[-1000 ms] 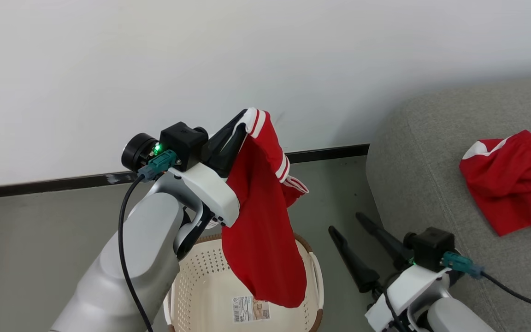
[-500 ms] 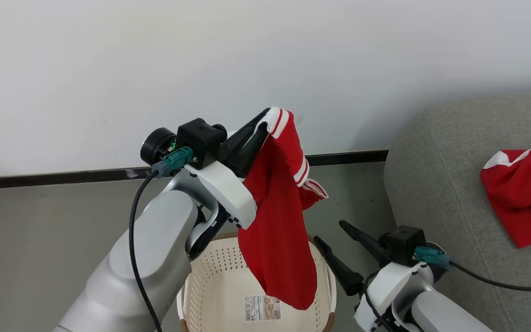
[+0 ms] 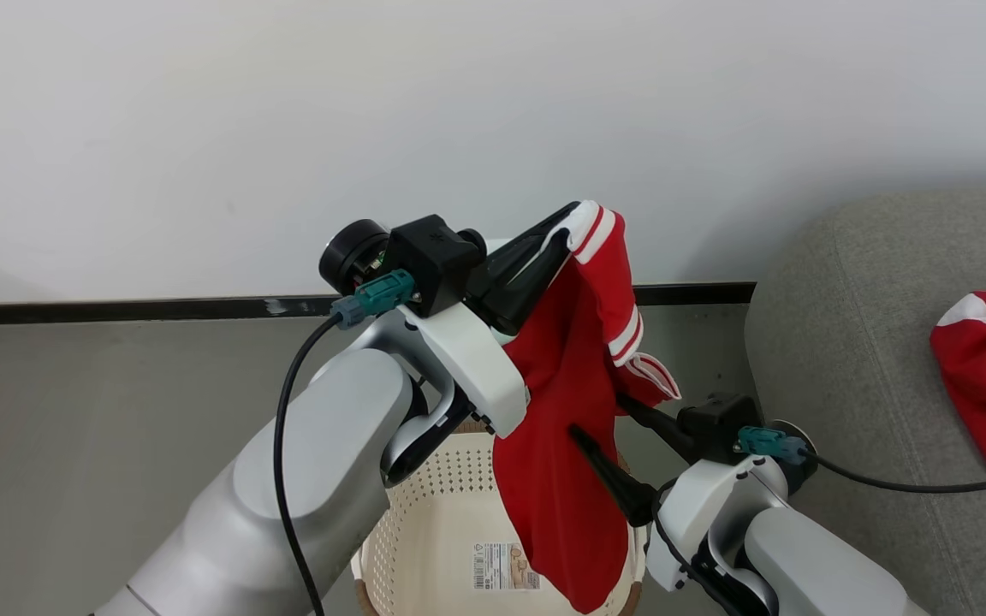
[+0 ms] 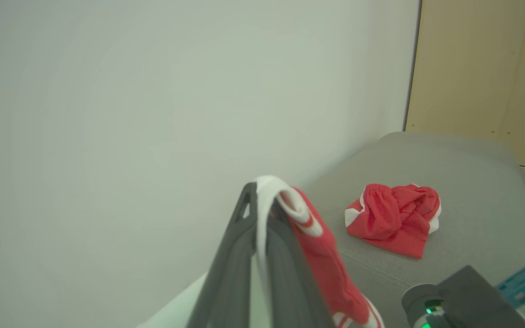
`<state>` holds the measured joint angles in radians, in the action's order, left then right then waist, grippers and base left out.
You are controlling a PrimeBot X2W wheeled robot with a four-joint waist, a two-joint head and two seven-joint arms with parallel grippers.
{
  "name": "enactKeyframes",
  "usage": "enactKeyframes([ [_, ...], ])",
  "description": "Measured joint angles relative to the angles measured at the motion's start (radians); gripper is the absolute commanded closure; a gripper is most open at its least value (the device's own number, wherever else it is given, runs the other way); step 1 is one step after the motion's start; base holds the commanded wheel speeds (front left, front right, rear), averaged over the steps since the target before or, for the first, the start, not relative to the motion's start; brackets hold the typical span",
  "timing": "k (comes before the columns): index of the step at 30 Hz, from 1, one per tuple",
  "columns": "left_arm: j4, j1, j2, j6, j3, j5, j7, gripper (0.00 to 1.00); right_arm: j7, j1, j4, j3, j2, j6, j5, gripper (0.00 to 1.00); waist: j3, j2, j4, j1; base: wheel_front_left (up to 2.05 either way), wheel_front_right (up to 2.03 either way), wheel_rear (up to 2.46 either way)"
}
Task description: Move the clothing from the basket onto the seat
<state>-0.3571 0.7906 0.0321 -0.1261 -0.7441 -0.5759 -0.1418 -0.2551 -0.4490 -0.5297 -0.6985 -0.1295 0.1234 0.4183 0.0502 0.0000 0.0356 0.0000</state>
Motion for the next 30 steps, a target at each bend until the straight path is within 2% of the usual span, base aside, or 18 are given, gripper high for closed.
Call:
enactKeyframes([
  [11,0.06,0.008,0.001,0.018,-0.067,-0.052,0.018,1.0,0.0,-0.014,-0.122,-0.051,0.008,0.0,0.035,0.0,-0.002,0.0,0.038,0.0,0.0,0.0,0.0],
  [23,0.103,0.022,0.001,0.054,-0.119,-0.099,0.035,1.0,0.0,-0.084,-0.175,-0.03,0.012,0.0,0.066,0.0,0.006,0.0,0.08,0.0,0.0,0.0,0.0],
  [24,0.106,0.022,0.002,0.055,-0.124,-0.102,0.035,1.0,0.0,-0.09,-0.182,-0.03,0.012,0.0,0.066,0.07,0.006,0.0,0.084,0.0,0.0,0.0,0.0],
  [26,0.113,0.022,0.002,0.062,-0.132,-0.105,0.035,1.0,0.0,-0.098,-0.189,-0.03,0.012,0.0,0.068,0.52,0.007,0.0,0.09,0.0,0.0,0.0,0.0],
  [27,0.115,0.023,0.002,0.063,-0.136,-0.109,0.035,1.0,0.0,-0.099,-0.192,-0.03,0.012,0.0,0.073,0.61,0.007,0.0,0.093,0.0,0.0,0.0,0.0],
  [28,0.116,0.023,0.002,0.065,-0.139,-0.11,0.035,1.0,0.0,-0.101,-0.193,-0.03,0.011,0.0,0.076,0.77,0.008,0.0,0.096,0.0,0.0,0.0,0.0],
  [29,0.117,0.023,0.002,0.068,-0.142,-0.11,0.035,1.0,0.0,-0.105,-0.194,-0.03,0.011,0.0,0.076,0.98,0.008,0.0,0.099,0.0,0.0,0.0,0.0],
  [30,0.118,0.023,0.001,0.072,-0.143,-0.111,0.035,1.0,0.0,-0.111,-0.193,-0.029,0.01,0.0,0.076,1.0,0.008,0.0,0.102,0.0,0.0,0.0,0.0],
])
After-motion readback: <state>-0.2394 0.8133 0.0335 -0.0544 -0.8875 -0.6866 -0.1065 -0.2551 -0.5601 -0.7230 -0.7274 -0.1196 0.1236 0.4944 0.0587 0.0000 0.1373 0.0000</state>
